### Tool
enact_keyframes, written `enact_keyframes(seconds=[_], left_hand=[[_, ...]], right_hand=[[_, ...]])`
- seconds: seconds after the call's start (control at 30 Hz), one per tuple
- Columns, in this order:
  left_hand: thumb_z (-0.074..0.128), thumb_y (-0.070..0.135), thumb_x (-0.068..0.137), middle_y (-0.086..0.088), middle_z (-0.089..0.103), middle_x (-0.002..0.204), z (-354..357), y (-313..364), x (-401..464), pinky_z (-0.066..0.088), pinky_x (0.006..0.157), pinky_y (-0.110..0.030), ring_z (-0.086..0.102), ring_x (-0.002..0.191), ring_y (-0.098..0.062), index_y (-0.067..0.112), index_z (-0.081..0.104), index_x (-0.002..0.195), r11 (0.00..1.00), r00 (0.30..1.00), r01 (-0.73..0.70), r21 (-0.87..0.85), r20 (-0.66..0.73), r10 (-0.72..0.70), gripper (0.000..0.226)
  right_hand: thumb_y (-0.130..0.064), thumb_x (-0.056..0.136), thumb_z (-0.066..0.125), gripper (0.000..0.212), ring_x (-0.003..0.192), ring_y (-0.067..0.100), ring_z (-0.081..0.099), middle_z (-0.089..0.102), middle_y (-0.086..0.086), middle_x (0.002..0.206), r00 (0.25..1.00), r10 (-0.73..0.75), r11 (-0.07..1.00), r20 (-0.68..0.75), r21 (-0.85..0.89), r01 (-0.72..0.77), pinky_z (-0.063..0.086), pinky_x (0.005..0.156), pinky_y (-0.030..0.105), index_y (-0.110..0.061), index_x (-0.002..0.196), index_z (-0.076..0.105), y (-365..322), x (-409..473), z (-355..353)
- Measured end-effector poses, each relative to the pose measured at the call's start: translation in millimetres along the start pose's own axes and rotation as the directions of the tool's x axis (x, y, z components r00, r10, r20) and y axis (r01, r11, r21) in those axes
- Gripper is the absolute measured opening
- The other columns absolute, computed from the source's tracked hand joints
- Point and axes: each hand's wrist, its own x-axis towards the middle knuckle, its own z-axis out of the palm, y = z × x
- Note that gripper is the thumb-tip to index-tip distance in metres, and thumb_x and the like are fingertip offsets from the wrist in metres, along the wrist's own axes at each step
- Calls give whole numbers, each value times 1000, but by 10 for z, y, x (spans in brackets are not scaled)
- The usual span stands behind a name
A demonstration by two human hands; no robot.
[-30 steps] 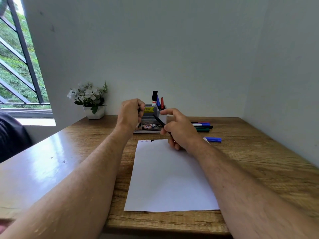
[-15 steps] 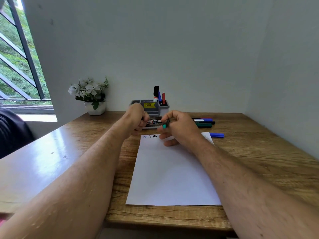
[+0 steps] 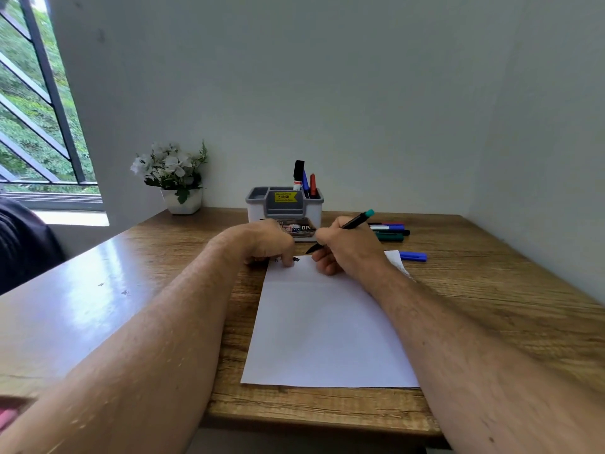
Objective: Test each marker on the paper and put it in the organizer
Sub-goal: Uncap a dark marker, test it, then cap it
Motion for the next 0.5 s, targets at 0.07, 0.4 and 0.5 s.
enact_keyframes(seconds=[0.07,0.4,0.5], left_hand=[[74,19,67,-11,66,109,8,13,-1,49,85,-40,60,100,-25,15,66,102,1000,1000,-3,0,-3,3,35],[72,23,56,-6,69,108,40,41,30,47,99,-44,62,103,-23,15,70,105,1000,1000,-24,-9,-14,24,49],[72,14,73,-7,66,112,36,41,41,46,97,-41,58,106,-24,12,68,109,999,999,-46,13,-19,47,36]], right_hand=[[-16,86,64,20,45,14,55,70,12,69,998,-59,989,-3,-135,58,43,42,21,-14,69,54,26,13,-2],[-22,86,64,24,46,10,51,65,2,58,992,-124,976,-16,-181,119,42,54,28,-16,64,54,56,63,8],[-21,85,64,25,45,14,49,62,4,54,996,-90,988,-24,-124,87,40,51,28,-15,64,53,60,73,11]])
